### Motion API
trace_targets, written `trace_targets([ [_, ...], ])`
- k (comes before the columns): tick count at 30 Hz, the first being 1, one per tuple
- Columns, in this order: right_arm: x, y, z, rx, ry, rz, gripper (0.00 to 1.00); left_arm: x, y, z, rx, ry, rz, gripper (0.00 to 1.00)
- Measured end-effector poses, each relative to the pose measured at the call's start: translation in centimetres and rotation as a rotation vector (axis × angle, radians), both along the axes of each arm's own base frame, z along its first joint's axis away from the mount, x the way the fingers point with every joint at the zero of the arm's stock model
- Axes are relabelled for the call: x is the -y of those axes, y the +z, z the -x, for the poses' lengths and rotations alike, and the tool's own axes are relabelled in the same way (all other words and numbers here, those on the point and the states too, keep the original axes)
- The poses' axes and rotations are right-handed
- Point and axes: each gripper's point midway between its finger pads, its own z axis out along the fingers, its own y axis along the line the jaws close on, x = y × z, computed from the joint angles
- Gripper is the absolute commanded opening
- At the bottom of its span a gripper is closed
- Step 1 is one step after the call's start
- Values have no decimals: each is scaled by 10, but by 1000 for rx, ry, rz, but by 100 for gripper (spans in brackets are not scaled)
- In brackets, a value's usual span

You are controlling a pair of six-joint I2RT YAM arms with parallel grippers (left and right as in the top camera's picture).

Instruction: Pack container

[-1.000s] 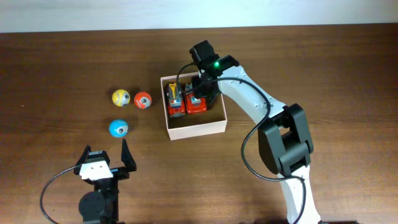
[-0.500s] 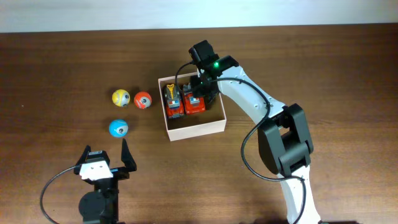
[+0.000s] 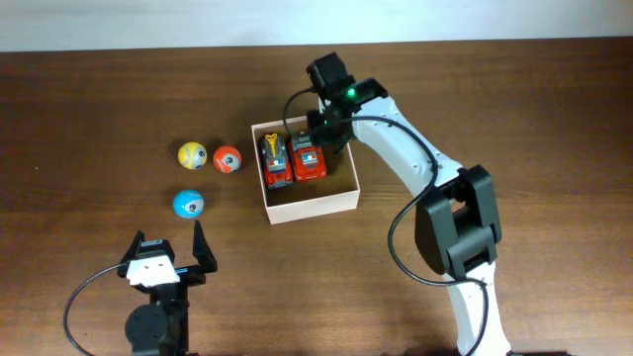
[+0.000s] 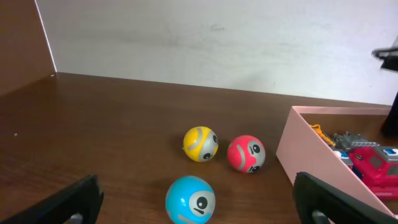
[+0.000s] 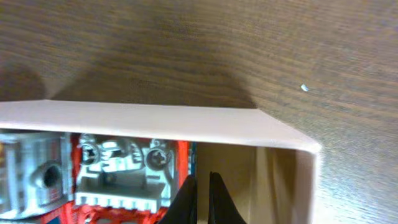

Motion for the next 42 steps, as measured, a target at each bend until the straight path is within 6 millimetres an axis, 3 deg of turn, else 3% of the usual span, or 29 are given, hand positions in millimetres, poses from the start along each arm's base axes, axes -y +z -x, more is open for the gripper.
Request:
trace_targets([
  [6, 2, 19, 5, -21, 10, 11, 4, 0, 0, 0, 0, 0, 0, 99],
  [18, 11, 42, 51, -201, 51, 28, 4, 0, 0, 0, 0, 0, 0, 99],
  [23, 9, 39, 68, -254, 99, 52, 4, 0, 0, 0, 0, 0, 0, 99],
  [33, -28, 24, 92, -253, 221, 69, 4, 0, 0, 0, 0, 0, 0, 99],
  [42, -28, 8, 95, -270, 224, 78, 4, 0, 0, 0, 0, 0, 0, 99],
])
